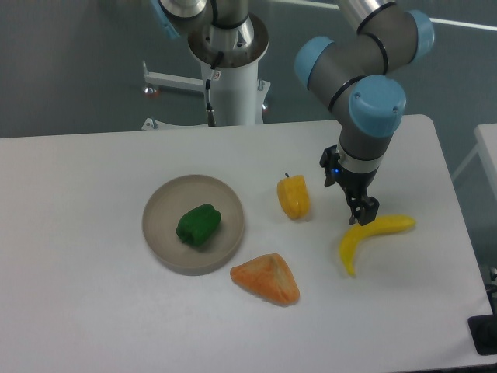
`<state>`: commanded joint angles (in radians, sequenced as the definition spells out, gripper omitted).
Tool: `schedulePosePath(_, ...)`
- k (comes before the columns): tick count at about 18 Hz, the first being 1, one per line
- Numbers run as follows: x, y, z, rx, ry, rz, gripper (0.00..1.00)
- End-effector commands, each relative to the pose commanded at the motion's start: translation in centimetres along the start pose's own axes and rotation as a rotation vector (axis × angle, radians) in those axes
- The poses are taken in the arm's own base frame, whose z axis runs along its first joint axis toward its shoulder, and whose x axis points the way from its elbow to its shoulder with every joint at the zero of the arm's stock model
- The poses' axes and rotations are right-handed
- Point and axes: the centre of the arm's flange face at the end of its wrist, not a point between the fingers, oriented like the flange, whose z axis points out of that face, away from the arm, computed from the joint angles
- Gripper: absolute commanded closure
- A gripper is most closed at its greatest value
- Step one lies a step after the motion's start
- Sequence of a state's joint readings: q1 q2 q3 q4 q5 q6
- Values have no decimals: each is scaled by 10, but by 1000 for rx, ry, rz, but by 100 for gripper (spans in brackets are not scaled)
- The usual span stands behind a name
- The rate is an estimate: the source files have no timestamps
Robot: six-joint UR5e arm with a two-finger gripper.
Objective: Pick up the green pepper from the plate
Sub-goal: 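Move the open gripper over the green pepper on the plate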
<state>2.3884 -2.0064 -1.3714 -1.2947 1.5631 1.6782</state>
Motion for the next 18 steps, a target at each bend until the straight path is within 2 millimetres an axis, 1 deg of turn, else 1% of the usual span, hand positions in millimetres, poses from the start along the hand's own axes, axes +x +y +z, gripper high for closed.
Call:
schedulePosePath(6,3,-2,-4,4,-5,-5,0)
schedulePosePath(7,4,-5,-5,10,-6,-9,0)
schedulePosePath(9,12,-14,-14,12,-13,-41,0)
schedulePosePath(10,22,-27,-28,21,-31,-53,0)
schedulePosePath(11,31,-39,-36,39,-38,-60,0)
schedulePosePath(12,45,-49,-33,68,-24,-89,0)
schedulePosePath(13,55,-53,-36,82,-23,-114,0)
schedulePosePath(14,67,-69,-35,92,-14,-123,0)
schedulePosePath(15,74,-81,-31,91,-3,-127,0)
schedulePosePath(16,83,-93,-32,88,3,-142,0)
schedulePosePath(17,87,-98,-28,89,12,-164,0)
schedulePosePath(18,92,-115,-24,93,25,-183,0)
